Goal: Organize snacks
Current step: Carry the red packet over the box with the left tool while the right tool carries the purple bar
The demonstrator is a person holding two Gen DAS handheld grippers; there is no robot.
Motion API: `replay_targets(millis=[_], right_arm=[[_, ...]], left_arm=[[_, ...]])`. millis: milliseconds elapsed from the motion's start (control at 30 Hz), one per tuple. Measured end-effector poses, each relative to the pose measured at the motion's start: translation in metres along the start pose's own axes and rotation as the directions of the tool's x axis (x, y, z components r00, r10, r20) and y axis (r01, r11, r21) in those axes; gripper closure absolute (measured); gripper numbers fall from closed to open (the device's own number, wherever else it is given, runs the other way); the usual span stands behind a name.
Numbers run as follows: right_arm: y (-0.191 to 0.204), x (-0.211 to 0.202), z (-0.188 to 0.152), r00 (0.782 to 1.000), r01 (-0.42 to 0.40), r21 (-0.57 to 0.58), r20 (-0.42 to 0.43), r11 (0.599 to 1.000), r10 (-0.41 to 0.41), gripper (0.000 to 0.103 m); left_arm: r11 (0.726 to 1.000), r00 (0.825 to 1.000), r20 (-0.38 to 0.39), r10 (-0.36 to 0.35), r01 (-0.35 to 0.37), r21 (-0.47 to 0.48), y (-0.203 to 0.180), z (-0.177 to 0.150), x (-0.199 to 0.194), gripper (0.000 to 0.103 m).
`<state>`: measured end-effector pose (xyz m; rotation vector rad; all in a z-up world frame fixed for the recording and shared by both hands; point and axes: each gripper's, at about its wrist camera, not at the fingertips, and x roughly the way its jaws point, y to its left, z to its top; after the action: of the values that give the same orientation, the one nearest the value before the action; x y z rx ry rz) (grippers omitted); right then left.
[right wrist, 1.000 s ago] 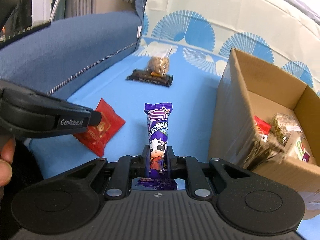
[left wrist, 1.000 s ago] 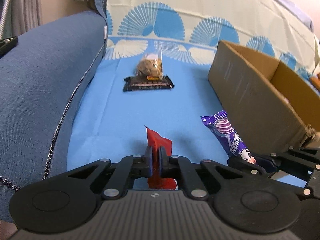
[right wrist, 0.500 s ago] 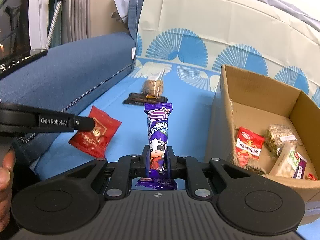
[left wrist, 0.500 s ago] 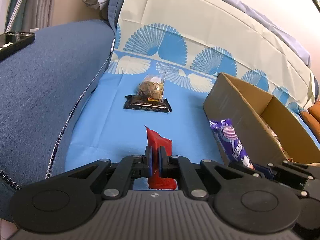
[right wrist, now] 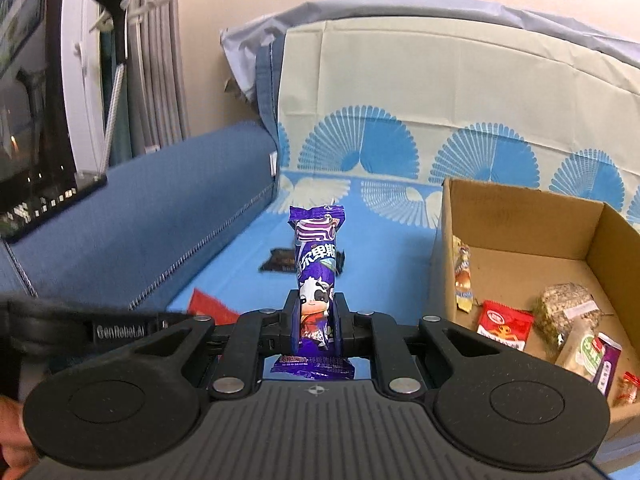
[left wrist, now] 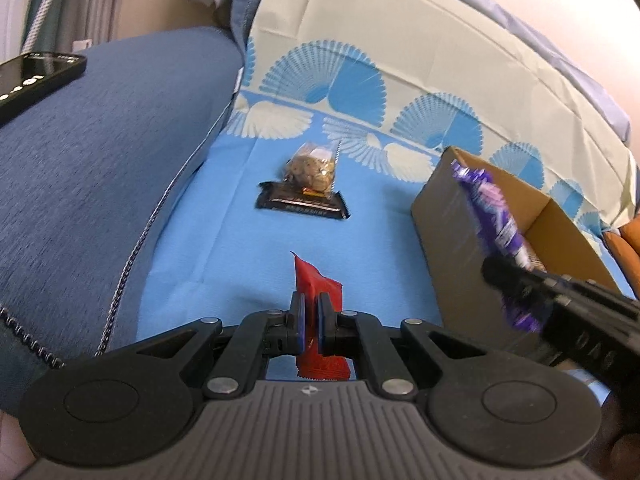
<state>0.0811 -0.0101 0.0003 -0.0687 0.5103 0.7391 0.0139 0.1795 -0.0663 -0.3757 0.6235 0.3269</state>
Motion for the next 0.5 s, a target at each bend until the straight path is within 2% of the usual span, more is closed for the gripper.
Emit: replay_targets(millis=[267,500], right_arm=[[-0.022,-0.003,0.018,0.998,-0.017,0.085,0.065,0.996,0.011,0.087],[-0.046,-0.019,0.034,0.983,0.038,0.092,0.178,0.995,-0.054,0.087]], left_arm=[[1.0,1.0,0.012,0.018,-0.018,0.009,-0.022,0.017,-0.006,0.098],[0.998,0.997,0.069,-0.026,0.022,0.052,-0.074,0.048,-0.007,0.098]])
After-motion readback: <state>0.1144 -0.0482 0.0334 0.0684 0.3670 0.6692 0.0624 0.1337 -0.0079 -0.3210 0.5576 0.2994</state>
